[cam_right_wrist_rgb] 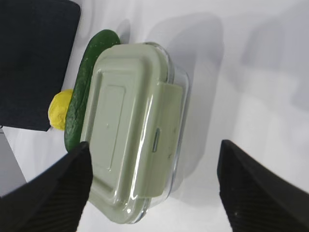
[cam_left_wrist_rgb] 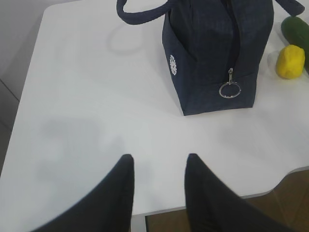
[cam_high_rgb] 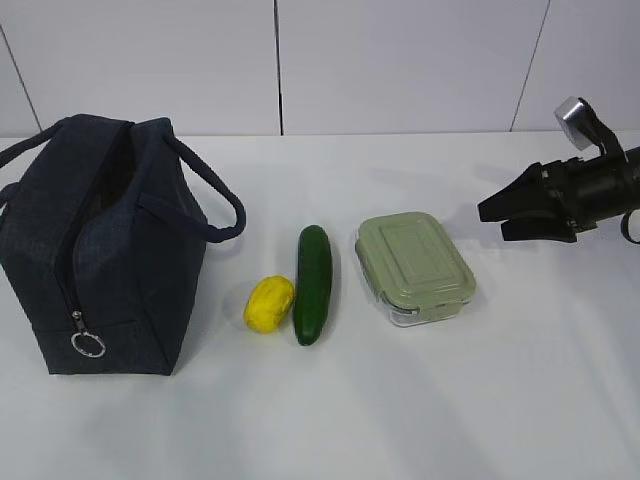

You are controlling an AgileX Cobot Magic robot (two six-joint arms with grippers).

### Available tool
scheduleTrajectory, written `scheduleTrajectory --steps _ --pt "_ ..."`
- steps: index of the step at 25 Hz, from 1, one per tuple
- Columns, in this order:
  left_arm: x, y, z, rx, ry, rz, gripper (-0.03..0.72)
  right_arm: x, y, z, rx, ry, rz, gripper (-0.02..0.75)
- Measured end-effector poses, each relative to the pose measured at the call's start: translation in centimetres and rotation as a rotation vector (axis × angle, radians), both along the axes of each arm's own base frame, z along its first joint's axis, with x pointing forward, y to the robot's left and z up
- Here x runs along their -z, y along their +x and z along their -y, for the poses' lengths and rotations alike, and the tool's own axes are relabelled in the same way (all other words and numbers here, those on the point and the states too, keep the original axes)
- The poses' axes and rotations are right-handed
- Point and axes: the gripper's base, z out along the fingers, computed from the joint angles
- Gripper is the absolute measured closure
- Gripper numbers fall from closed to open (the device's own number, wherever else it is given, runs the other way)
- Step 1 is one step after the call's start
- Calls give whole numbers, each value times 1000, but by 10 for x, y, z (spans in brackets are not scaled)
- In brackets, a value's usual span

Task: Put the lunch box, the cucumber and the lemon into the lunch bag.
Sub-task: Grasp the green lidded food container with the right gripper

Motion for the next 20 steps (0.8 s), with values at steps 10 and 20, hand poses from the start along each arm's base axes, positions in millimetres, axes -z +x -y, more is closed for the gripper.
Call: scheduleTrajectory --steps 10,20 --pt "0 0 0 0 0 0 449 21 14 -47 -121 2 -26 134" --pt "0 0 0 0 0 0 449 47 21 -49 -129 6 -71 134"
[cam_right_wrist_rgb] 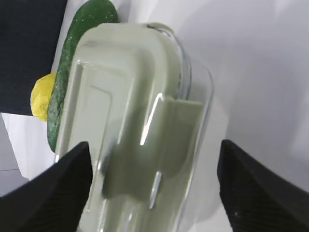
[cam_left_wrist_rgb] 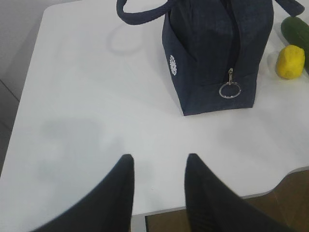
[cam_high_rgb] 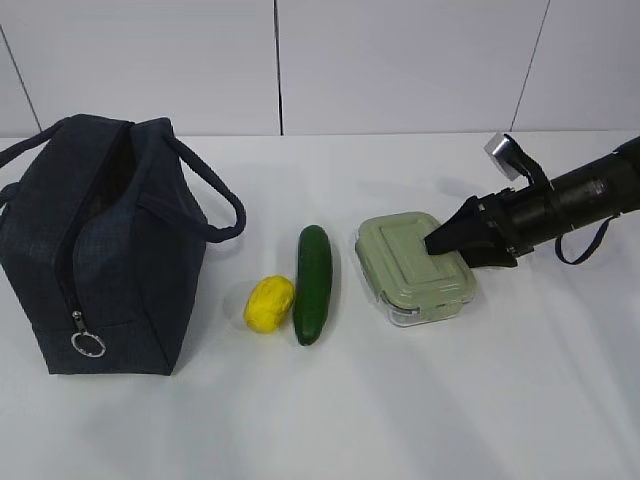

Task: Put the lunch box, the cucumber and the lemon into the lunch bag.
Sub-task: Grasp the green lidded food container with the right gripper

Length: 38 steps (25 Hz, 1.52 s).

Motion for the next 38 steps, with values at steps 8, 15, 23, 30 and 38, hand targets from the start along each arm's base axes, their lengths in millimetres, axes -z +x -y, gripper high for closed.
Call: scheduleTrajectory --steps 8,15,23,30,38 --pt "0 0 0 0 0 0 449 12 0 -8 -9 49 -43 134" --pt "0 0 0 0 0 0 449 13 0 -14 -19 58 -49 135" --pt "0 0 0 0 0 0 449 14 0 -14 -22 60 -50 148" --pt "0 0 0 0 0 0 449 14 -2 -15 -37 60 -59 197" --pt "0 0 0 0 0 0 449 12 -3 -15 -51 73 -73 355"
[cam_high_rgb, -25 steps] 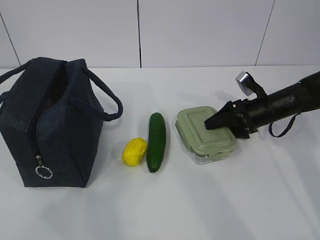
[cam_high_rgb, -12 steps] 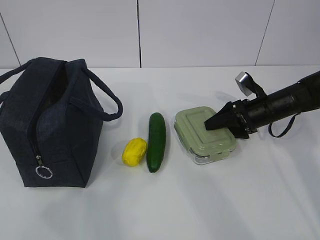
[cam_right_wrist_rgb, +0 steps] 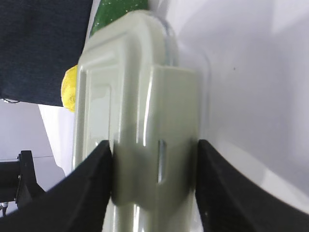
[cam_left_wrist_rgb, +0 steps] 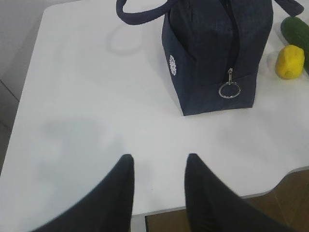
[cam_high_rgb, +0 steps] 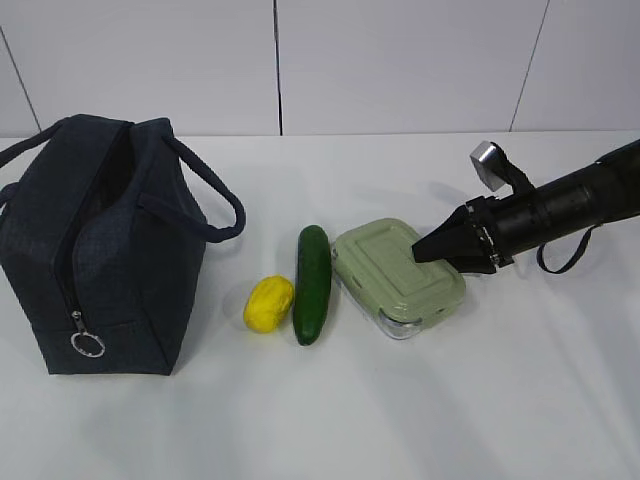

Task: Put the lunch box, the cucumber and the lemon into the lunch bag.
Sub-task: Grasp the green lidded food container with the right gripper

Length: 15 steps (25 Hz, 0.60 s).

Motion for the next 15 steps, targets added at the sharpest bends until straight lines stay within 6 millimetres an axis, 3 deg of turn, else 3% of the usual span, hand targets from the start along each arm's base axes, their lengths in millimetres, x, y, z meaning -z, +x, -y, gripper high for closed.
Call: scheduleTrajectory --steps 10,15 --pt "0 3 0 0 0 -18 449 0 0 0 -3 3 -1 366" --pt "-4 24 6 42 -72 -173 465 0 0 0 -2 3 -3 366"
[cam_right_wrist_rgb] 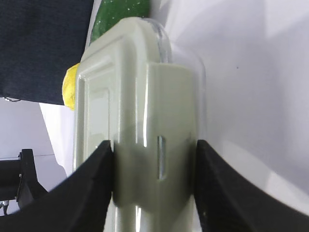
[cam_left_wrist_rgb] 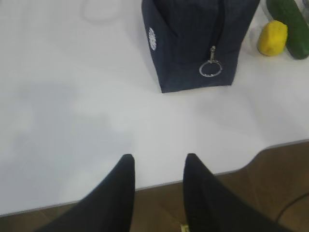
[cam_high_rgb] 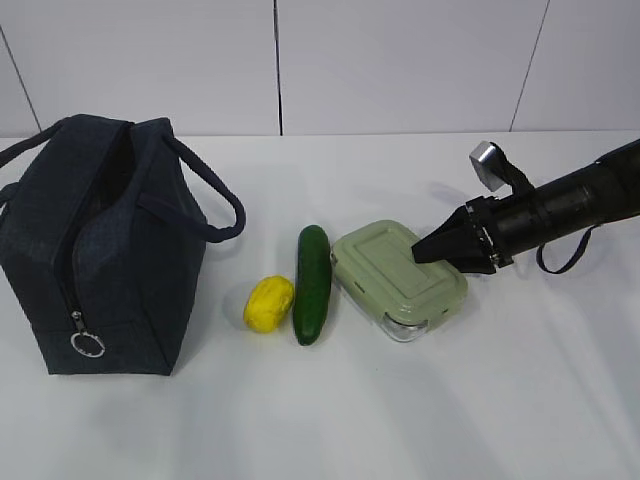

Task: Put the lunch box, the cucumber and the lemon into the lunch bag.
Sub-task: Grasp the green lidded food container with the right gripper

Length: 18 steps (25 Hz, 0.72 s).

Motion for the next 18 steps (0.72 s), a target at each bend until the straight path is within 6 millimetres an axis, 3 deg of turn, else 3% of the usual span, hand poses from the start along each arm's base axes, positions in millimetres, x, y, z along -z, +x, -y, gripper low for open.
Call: scheduleTrajectory --steps 7,11,18 --pt "-12 55 5 19 -89 -228 468 0 0 0 1 1 -3 366" --pt "-22 92 5 5 -120 -263 462 -1 0 0 2 -1 -7 366" --pt "-19 162 11 71 -182 -379 409 -1 0 0 1 0 -8 367"
